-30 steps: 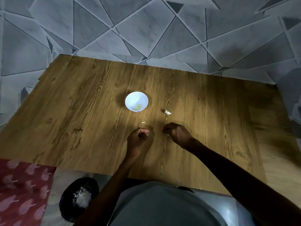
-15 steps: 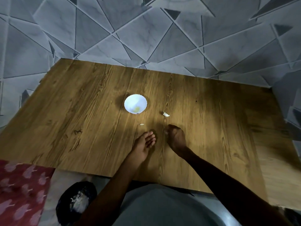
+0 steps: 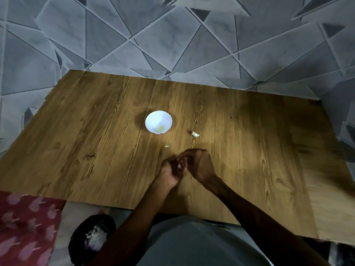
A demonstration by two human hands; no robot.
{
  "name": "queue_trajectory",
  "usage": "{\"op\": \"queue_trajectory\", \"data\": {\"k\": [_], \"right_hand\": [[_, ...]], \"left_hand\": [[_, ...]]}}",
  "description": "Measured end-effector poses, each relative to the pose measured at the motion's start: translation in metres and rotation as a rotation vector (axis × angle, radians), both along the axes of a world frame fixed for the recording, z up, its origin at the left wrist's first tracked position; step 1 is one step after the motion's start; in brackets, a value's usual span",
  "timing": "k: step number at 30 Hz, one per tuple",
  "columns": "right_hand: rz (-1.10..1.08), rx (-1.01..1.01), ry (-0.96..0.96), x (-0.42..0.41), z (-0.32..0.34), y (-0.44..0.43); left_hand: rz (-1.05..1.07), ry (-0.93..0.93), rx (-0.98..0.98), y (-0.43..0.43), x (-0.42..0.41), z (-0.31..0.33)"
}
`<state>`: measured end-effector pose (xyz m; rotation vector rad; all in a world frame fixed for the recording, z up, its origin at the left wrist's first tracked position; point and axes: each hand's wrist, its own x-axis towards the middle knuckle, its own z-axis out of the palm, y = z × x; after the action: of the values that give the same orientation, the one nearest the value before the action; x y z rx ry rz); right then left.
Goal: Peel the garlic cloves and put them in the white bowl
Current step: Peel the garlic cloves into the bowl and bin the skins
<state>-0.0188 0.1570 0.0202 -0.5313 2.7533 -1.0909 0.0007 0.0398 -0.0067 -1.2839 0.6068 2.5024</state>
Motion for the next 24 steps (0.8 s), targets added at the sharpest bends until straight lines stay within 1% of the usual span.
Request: {"op": "queue_trajectory", "data": {"k": [1, 2, 4, 7, 10, 14, 18, 22, 23, 24], "right_hand": [[-0.041, -0.038, 0.022, -0.007, -0.001, 0.006], [-0.090, -0.031, 0.031, -0.015, -0.003, 0.014], [-0.153, 0.076, 0.013, -0.030, -0.008, 0.029], [-0.091, 0.272, -0.033, -0.045, -0.021, 0.037], [0.007, 0.379, 0.017, -0.044, -0.031, 0.024], [0.127, 0.433, 0.086, -0.035, -0.043, 0.003], [0.100, 0.426, 0.143, -0.024, -0.049, -0.003], [0.113, 0.525, 0.105, -0.016, -0.051, -0.008], [0.108, 0.538, 0.083, -0.013, -0.049, -0.009], [0.091, 0.505, 0.036, -0.010, -0.046, -0.011]], "left_hand": [[0.005, 0.002, -0.001, -0.003, 0.000, 0.002], [0.015, -0.002, -0.018, -0.006, 0.000, 0.004], [0.052, -0.010, -0.062, -0.014, -0.001, 0.005], [0.084, -0.009, -0.090, -0.028, -0.001, 0.006], [0.093, -0.012, -0.108, -0.039, -0.002, 0.007], [0.095, 0.013, -0.145, -0.043, -0.004, 0.011], [0.090, 0.013, -0.173, -0.041, -0.001, 0.012], [0.081, 0.008, -0.175, -0.039, 0.007, 0.011], [0.076, -0.002, -0.185, -0.039, 0.010, 0.011], [0.068, -0.014, -0.196, -0.038, 0.014, 0.010]]}}
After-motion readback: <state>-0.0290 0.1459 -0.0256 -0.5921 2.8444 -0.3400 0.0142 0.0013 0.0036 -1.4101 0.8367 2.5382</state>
